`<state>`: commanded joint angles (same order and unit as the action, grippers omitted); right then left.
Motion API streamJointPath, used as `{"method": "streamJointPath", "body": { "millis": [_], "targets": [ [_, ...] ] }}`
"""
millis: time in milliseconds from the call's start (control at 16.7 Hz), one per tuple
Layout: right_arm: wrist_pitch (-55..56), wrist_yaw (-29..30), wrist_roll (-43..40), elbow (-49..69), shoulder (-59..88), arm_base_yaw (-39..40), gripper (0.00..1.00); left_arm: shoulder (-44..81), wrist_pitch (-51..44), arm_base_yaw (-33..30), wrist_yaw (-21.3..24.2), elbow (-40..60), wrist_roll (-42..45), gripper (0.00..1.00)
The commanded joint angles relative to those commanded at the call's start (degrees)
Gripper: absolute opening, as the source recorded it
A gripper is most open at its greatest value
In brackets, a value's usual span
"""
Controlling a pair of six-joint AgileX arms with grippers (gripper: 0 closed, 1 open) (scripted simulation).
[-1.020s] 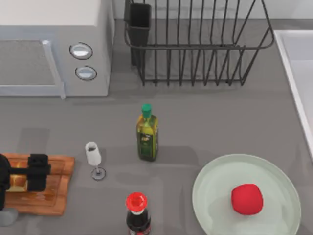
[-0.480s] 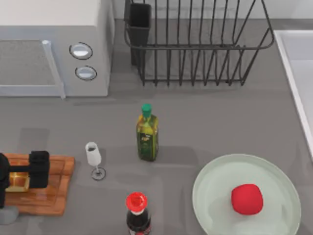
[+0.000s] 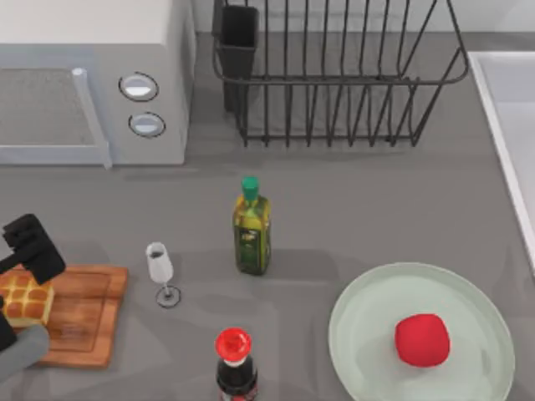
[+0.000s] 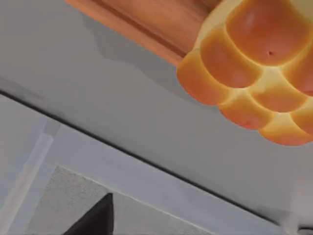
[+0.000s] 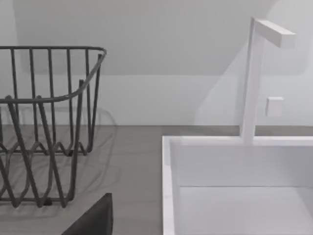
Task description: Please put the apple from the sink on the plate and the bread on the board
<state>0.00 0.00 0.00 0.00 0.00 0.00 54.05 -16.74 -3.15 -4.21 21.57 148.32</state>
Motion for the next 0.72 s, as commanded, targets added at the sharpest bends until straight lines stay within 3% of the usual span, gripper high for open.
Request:
{"method": "streamJointPath", "body": {
  "millis": [240, 720],
  "targets": [
    [0.0, 0.0, 0.0, 0.0, 0.0, 0.0, 1.0, -13.7, 2.8, -0.4, -1.5, -5.2, -26.7, 1.0],
    [0.0, 0.0, 0.0, 0.0, 0.0, 0.0, 1.0, -34.7, 8.5, -1.3, -2.2, -13.5, -91.6, 1.0]
  ]
}}
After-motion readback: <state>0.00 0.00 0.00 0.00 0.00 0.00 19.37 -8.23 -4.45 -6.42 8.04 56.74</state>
